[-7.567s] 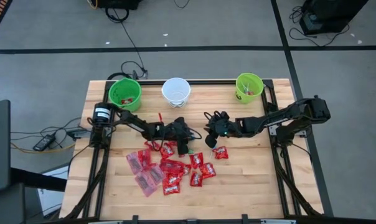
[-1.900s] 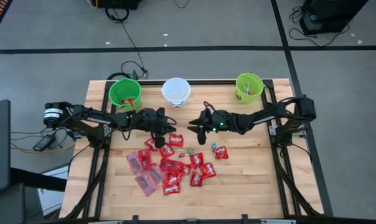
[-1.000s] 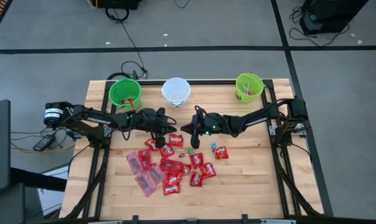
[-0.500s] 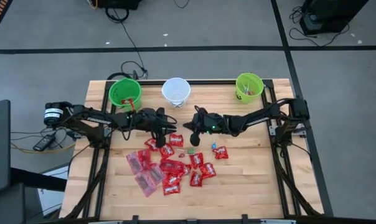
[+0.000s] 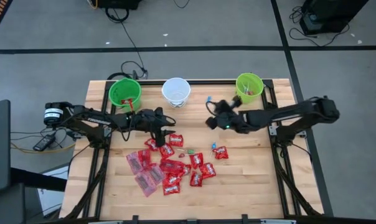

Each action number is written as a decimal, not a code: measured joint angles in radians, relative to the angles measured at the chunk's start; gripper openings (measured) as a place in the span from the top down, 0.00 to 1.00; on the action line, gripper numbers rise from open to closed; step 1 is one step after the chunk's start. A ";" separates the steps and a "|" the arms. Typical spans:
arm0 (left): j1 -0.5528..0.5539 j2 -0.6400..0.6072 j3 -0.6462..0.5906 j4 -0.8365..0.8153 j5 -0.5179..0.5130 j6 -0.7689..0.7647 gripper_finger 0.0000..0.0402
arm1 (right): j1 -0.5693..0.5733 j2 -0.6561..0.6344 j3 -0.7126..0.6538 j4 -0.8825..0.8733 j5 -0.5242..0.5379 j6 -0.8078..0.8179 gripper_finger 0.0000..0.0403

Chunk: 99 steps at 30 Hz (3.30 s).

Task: Sort candy by brand, put in halloween buckets
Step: Put the blue lollipop into the light green bucket, then put the green lollipop into the light green bucket

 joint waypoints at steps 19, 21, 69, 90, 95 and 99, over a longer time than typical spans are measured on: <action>-0.040 0.000 -0.001 0.051 0.002 -0.004 0.59 | -0.185 -0.177 0.000 -0.657 0.205 0.466 0.99; -0.045 0.000 -0.001 0.052 0.002 0.002 0.59 | -0.216 -0.177 0.000 -0.676 0.182 0.491 0.99; -0.096 0.425 0.146 0.036 0.225 0.205 0.92 | -0.133 -0.176 -0.049 -0.238 -0.139 0.118 0.52; -0.061 0.278 0.135 0.120 0.033 0.021 0.97 | -0.081 0.118 -0.049 0.236 -0.933 -0.232 0.51; -0.060 0.252 0.113 0.125 0.012 0.018 0.97 | -0.084 0.189 -0.049 0.337 -0.978 -0.248 0.46; -0.059 0.252 0.114 0.131 0.012 0.018 0.97 | -0.089 0.224 -0.049 0.389 -0.978 -0.245 0.40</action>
